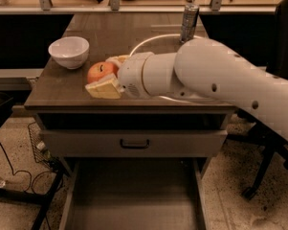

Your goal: Place apple into middle drawer

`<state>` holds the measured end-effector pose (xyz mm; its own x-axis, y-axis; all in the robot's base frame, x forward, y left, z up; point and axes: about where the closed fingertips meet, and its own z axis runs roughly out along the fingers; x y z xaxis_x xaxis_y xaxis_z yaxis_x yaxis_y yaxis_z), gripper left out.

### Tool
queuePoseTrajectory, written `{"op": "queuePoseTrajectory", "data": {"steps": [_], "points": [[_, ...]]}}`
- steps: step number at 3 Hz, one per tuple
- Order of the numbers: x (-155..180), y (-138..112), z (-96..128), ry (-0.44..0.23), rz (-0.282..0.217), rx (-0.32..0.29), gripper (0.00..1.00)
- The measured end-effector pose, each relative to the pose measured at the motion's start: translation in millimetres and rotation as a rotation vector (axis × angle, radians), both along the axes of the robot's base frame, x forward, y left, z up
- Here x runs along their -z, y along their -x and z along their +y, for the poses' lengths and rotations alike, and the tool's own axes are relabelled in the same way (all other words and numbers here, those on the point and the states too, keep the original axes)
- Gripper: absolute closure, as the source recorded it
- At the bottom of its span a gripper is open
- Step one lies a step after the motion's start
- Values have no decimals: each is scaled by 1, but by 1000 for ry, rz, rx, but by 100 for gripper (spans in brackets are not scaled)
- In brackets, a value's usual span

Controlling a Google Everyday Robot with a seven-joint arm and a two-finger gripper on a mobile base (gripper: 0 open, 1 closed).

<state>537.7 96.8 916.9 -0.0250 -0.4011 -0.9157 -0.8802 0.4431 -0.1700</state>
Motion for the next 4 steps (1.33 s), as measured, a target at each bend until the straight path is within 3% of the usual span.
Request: {"op": "queuePoseTrajectory", "data": {"steps": [2,3,4], "points": [[54,50,-17,31,82,-85,100],[94,68,-44,-18,123,-155,100],[94,68,-44,-18,123,-156,100]]}}
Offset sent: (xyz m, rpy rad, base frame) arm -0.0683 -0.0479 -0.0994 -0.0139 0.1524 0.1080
